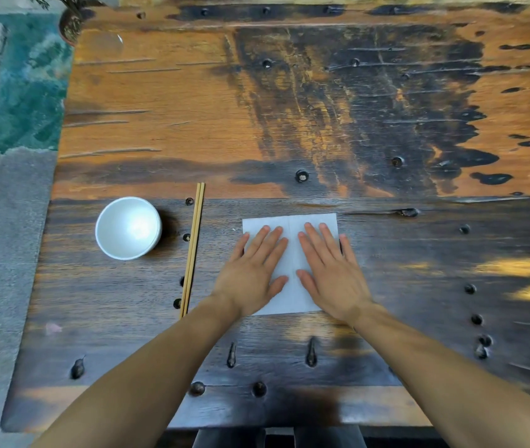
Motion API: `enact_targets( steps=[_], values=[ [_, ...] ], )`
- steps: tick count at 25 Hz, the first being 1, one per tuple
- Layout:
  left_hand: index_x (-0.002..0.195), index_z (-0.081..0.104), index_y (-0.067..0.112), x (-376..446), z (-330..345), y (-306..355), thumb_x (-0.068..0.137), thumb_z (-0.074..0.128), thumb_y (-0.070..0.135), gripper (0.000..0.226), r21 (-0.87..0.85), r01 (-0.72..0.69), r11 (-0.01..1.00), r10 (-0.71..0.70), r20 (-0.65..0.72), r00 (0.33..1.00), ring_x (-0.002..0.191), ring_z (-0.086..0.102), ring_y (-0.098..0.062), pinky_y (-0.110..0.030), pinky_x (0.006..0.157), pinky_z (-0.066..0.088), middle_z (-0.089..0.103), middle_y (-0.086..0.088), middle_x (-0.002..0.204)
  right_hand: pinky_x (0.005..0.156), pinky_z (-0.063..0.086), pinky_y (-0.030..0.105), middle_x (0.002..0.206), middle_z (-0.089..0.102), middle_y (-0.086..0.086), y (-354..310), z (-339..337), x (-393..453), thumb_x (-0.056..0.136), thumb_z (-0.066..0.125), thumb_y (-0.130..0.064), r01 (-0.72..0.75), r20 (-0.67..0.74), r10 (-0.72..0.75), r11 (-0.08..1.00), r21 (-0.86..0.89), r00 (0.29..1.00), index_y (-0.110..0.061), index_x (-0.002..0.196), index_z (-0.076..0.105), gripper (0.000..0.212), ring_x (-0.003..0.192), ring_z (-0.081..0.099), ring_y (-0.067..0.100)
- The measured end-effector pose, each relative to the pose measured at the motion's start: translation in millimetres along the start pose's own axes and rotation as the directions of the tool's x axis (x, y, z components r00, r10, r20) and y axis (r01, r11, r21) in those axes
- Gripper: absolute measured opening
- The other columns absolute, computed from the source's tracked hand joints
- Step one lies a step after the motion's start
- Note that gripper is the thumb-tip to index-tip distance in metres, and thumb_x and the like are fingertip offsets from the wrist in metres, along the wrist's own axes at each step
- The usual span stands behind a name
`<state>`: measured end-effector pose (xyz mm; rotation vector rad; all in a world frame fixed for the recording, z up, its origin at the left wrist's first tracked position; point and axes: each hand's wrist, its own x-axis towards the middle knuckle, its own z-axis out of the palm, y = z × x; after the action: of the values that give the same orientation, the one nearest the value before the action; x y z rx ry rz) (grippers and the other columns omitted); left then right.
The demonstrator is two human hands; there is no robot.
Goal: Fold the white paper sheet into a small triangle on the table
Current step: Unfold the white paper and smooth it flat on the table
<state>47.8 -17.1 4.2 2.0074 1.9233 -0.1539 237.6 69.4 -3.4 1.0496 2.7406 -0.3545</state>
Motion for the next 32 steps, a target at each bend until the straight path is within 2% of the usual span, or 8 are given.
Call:
enact_targets(
  steps=[5,7,10,15,20,25,29,32],
  values=[
    [0.153,-0.014,0.017,7,22,27,0.102,0.005,0.052,0.065,0.036,0.030,0.999,-0.030,0.010,0.999,0.147,-0.022,-0.018,-0.049,0.120,-0.001,-0.021,0.000,0.160,0.121,0.004,0.049,0.164,-0.007,0.002,4,21,-11,0.099,-0.001,-0.054,-0.029,0.082,0.033,0.998,-0.049,0.996,-0.015,0.156,-0.002,0.069,0.150,-0.012,0.021],
    [0.153,-0.016,0.017,1,31,21,0.101,0.002,0.053,0.065,0.049,0.043,0.998,-0.044,0.018,0.999,0.147,-0.022,-0.018,-0.050,0.120,0.001,-0.023,0.001,0.160,0.121,0.004,0.050,0.165,-0.006,0.002,5,27,-15,0.100,0.004,-0.056,-0.058,0.077,0.062,0.997,-0.056,0.995,-0.015,0.156,-0.003,0.070,0.150,-0.011,0.022],
    [0.153,-0.015,0.017,-15,39,1,0.101,0.003,0.054,0.066,0.024,0.153,0.988,-0.153,-0.012,0.988,0.148,-0.017,-0.018,-0.048,0.121,0.000,-0.019,0.000,0.162,0.121,0.003,0.050,0.165,-0.004,0.003,5,32,-17,0.099,0.014,-0.058,-0.123,0.061,0.124,0.992,-0.024,0.990,-0.015,0.156,0.000,0.073,0.150,-0.009,0.023],
    [0.153,-0.015,0.016,-31,34,-21,0.100,0.004,0.057,0.069,-0.002,0.207,0.978,-0.207,-0.019,0.978,0.148,-0.017,-0.017,-0.047,0.122,0.001,-0.019,-0.001,0.162,0.121,0.004,0.052,0.164,-0.006,0.006,7,30,-28,0.098,0.014,-0.060,-0.185,0.043,0.184,0.983,0.000,0.982,-0.011,0.156,-0.002,0.077,0.150,-0.010,0.022],
    [0.155,-0.001,0.011,16,13,7,0.101,0.008,0.051,0.068,-0.099,0.166,0.981,-0.178,-0.128,0.976,0.150,-0.008,-0.020,-0.043,0.122,-0.001,-0.006,-0.005,0.163,0.122,0.001,0.047,0.164,0.002,0.009,-8,16,8,0.100,0.019,-0.052,-0.103,-0.036,0.105,0.994,0.045,0.994,-0.008,0.155,0.005,0.072,0.151,-0.003,0.023],
    [0.154,-0.010,0.015,28,26,2,0.100,0.005,0.051,0.066,-0.047,0.151,0.987,-0.152,-0.032,0.988,0.148,-0.016,-0.017,-0.043,0.122,0.002,-0.014,-0.002,0.162,0.122,-0.003,0.044,0.164,0.000,0.005,4,24,31,0.100,0.009,-0.051,-0.002,0.013,0.002,1.000,0.002,1.000,-0.011,0.156,0.004,0.069,0.151,-0.006,0.021],
    [0.154,-0.009,0.015,5,35,-24,0.102,0.010,0.053,0.067,-0.015,0.223,0.975,-0.224,-0.071,0.972,0.149,-0.013,-0.017,-0.040,0.122,-0.002,-0.012,-0.002,0.163,0.122,0.000,0.045,0.164,0.000,0.003,20,33,17,0.100,0.015,-0.052,-0.117,-0.021,0.117,0.993,0.006,0.993,-0.013,0.156,0.004,0.069,0.151,-0.005,0.022],
    [0.154,-0.012,0.016,-3,32,-38,0.102,0.009,0.053,0.067,-0.016,0.269,0.963,-0.269,-0.050,0.962,0.148,-0.016,-0.016,-0.043,0.122,-0.003,-0.015,-0.002,0.163,0.121,-0.004,0.044,0.165,-0.005,0.003,38,32,4,0.100,0.009,-0.054,-0.218,-0.033,0.217,0.976,-0.017,0.976,-0.014,0.156,-0.003,0.070,0.150,-0.010,0.020]
  ],
)
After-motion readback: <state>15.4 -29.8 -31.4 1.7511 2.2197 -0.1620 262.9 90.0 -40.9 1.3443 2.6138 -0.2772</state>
